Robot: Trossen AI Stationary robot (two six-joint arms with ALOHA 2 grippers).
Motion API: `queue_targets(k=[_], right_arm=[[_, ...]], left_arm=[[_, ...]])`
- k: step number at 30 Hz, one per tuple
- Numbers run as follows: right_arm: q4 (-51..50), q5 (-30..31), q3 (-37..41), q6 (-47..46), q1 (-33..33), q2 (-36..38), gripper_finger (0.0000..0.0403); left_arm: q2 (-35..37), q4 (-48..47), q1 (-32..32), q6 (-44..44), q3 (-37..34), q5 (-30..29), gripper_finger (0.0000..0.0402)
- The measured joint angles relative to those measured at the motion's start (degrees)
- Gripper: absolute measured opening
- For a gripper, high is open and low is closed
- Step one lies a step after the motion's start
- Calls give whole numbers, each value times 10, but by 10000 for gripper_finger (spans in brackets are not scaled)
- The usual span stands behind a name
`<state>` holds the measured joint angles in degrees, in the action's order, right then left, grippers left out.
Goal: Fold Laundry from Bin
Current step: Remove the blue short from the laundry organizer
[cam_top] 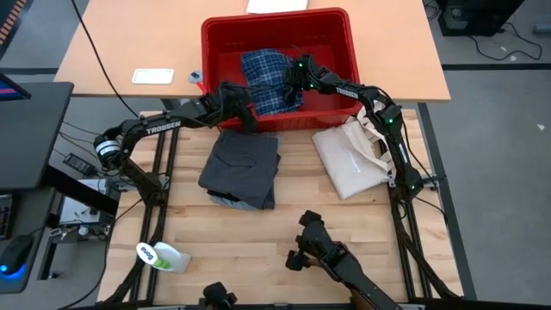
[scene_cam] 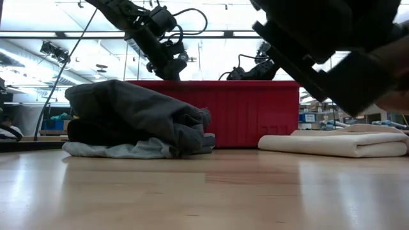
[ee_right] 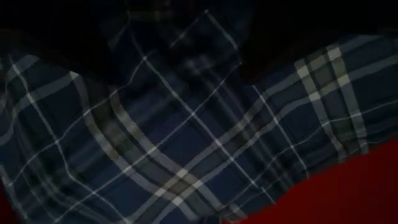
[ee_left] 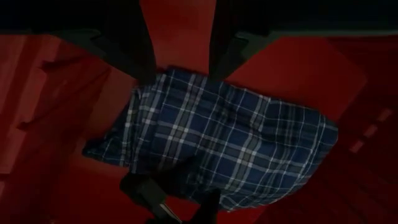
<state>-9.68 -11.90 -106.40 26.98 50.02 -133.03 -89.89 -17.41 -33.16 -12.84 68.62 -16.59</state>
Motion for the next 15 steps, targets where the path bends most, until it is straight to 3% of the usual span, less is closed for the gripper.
queue_targets(k=[3, 6, 13, 15], right_arm=[[1, 1, 6, 0, 0, 0, 339], [3, 10, 12, 5, 0, 0, 285], [15, 33, 23, 64, 0, 0, 54], [17, 35, 23, 71, 1, 0, 22]], left_arm=[[0, 0, 0, 0, 0, 0, 153], [0, 0, 0, -1, 0, 0, 153], [0, 0, 0, -3, 0, 0, 153], [0, 1, 0, -9, 0, 0, 153]])
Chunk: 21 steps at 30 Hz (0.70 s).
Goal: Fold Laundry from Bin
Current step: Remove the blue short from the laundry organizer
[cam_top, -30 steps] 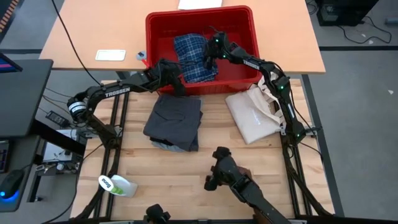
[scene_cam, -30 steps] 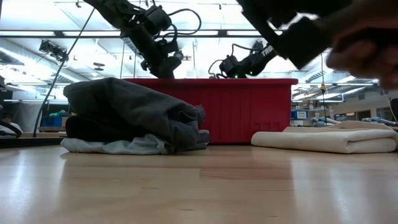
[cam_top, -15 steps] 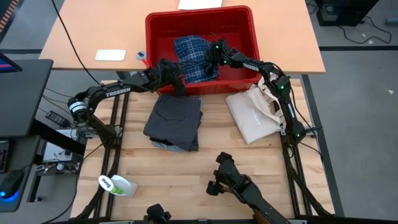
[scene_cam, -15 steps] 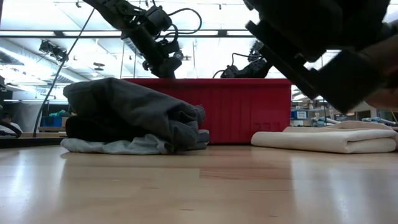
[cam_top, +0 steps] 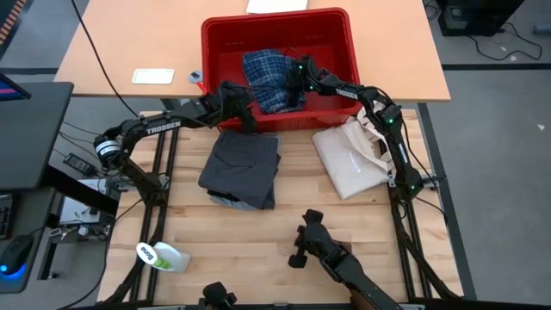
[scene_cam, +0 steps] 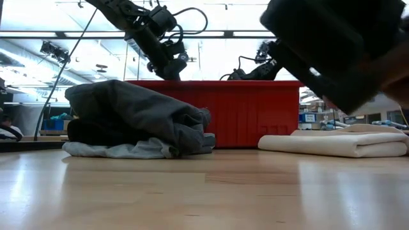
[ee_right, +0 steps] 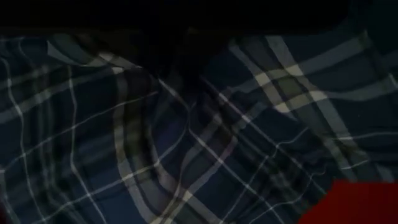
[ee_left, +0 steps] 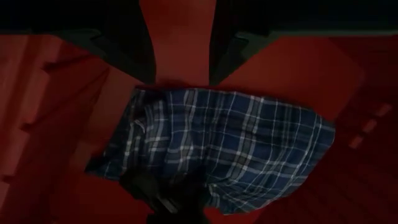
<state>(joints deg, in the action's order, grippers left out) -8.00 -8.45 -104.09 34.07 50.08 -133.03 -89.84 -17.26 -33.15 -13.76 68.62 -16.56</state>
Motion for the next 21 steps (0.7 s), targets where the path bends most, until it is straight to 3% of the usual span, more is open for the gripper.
queue_targets(k=[7, 21], right_arm=[[-32, 11, -37, -6, 0, 16, 18], [-71, -35, -45, 3, 8, 165, 18]], left_arm=[[3, 7, 0, -19, 0, 0, 153], [62, 33, -7, -62, -3, -16, 153]])
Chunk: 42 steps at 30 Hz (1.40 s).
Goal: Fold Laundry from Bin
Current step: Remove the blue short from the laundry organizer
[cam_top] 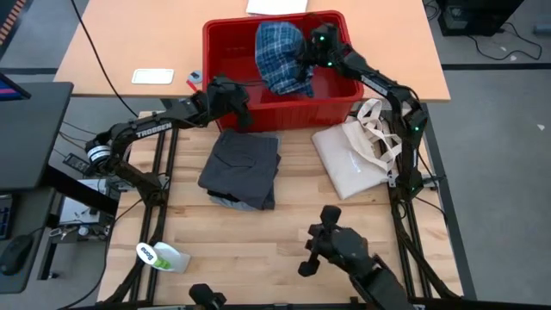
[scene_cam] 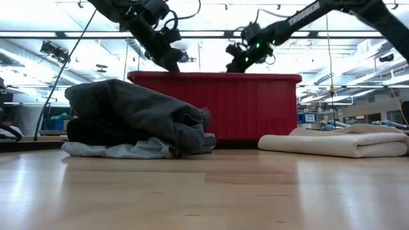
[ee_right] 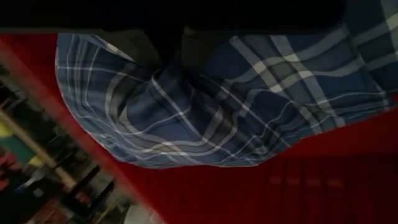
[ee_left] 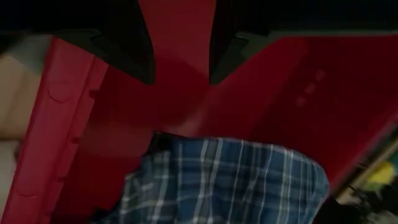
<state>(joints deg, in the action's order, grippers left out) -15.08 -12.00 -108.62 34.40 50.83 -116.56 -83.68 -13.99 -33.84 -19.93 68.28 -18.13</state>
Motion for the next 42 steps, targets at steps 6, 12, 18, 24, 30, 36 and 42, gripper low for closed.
queue_targets(k=[6, 12, 18, 24, 30, 36, 42], right_arm=[[-16, -16, 0, 3, -9, 69, 18], [-58, -63, 0, 1, -22, 138, 18], [-124, -111, 0, -2, -56, 182, 18], [-174, -164, 0, 2, -111, 196, 18], [-222, -155, 0, 3, -169, 204, 18], [-276, -167, 0, 18, -225, 219, 18], [-362, -162, 28, 11, -278, 225, 18]], left_arm=[[10, 19, -3, -38, 0, -5, 153], [82, 33, 9, -55, 1, -15, 153], [150, 18, 20, -67, 2, -15, 153], [195, -9, 19, -67, 2, -16, 153], [246, -49, 25, -33, 3, -16, 153], [272, -120, 40, 11, 3, -15, 153], [276, -186, 88, 59, 3, -7, 153]])
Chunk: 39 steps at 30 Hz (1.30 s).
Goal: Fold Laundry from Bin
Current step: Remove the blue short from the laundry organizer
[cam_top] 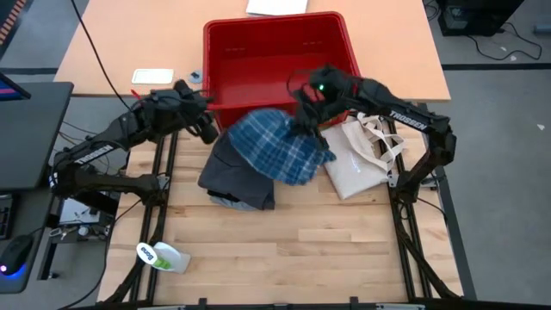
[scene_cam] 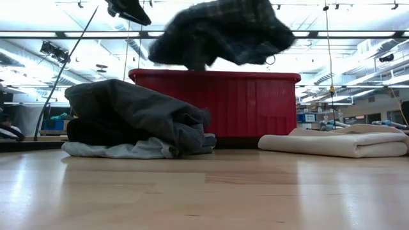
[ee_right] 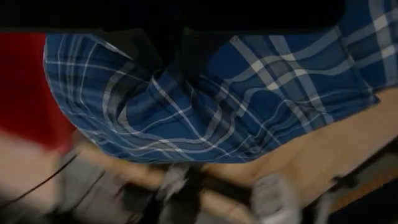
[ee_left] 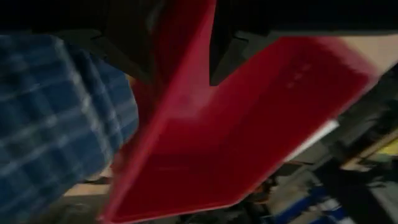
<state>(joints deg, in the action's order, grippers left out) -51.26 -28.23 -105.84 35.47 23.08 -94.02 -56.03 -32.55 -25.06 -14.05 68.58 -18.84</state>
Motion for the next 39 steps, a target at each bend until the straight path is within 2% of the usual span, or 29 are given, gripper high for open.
queue_targets(k=[5, 11, 17, 20, 22, 26, 28, 31, 34, 39], right_arm=[[8, 12, 106, -48, -28, 23, 18], [182, 76, 304, -174, -96, 123, 18], [358, 202, 475, -358, -187, 216, 18], [361, 289, 537, -466, -240, 235, 18], [358, 321, 576, -539, -275, 235, 18], [383, 328, 650, -676, -345, 215, 18], [402, 331, 691, -731, -380, 198, 35], [417, 312, 730, -805, -428, 179, 85], [406, 264, 746, -879, -461, 173, 143], [386, 219, 720, -984, -506, 175, 214]], left_arm=[[0, 30, 66, 15, -47, 2, 153], [1, 98, 116, 24, -121, 2, 153], [1, 148, 118, 33, -152, -6, 153], [1, 150, 121, 54, -157, -6, 153], [1, 148, 126, 69, -158, -6, 153], [-9, 156, 142, 107, -158, -5, 153], [-20, 151, 154, 123, -158, -5, 153], [-38, 148, 177, 139, -158, -5, 153], [-61, 138, 206, 147, -158, -4, 153], [-100, 91, 250, 186, -158, -3, 153]])
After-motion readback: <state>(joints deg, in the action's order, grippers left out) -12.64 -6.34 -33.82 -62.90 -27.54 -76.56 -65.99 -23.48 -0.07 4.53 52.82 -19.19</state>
